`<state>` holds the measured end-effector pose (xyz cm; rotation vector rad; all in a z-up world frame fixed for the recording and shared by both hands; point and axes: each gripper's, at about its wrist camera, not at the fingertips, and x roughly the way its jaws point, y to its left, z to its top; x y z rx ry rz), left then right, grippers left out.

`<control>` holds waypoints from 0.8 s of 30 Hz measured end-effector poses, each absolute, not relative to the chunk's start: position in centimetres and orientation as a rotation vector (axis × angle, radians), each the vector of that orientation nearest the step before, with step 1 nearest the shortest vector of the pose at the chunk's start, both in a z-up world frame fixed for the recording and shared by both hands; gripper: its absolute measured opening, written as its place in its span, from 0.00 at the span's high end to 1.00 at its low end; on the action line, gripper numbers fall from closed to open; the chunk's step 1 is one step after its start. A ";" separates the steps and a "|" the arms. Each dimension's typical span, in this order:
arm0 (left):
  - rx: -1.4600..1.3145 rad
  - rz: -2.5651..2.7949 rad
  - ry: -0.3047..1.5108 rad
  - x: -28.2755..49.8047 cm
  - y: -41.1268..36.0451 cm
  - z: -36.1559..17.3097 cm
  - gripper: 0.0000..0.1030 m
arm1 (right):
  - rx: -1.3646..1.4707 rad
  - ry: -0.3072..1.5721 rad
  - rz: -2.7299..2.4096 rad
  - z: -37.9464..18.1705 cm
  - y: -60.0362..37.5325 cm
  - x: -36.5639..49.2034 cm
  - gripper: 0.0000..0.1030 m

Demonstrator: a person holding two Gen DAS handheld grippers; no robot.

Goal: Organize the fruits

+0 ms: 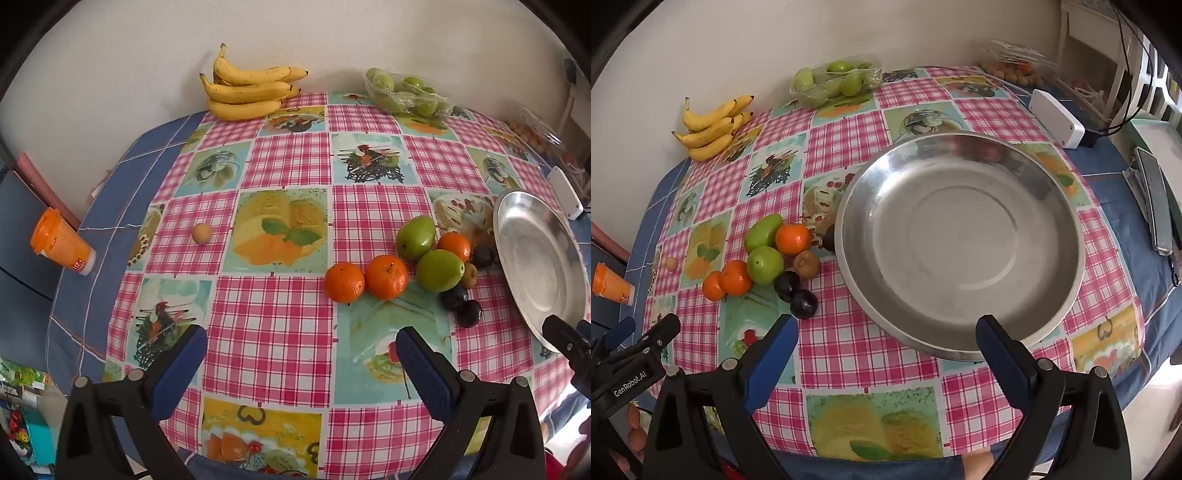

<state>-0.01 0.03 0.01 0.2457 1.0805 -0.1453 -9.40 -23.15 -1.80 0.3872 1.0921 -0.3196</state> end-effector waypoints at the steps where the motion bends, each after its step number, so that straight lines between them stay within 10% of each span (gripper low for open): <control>1: 0.244 -0.143 1.081 0.0 0.0 0.0 0.00 | 0.385 1.091 -0.322 -1.8 -23.1 -9.4 0.06; 24: 0.217 -0.140 1.136 0.4 0.4 -1.1 0.00 | 0.385 1.102 -0.326 -2.0 -23.0 -9.4 0.06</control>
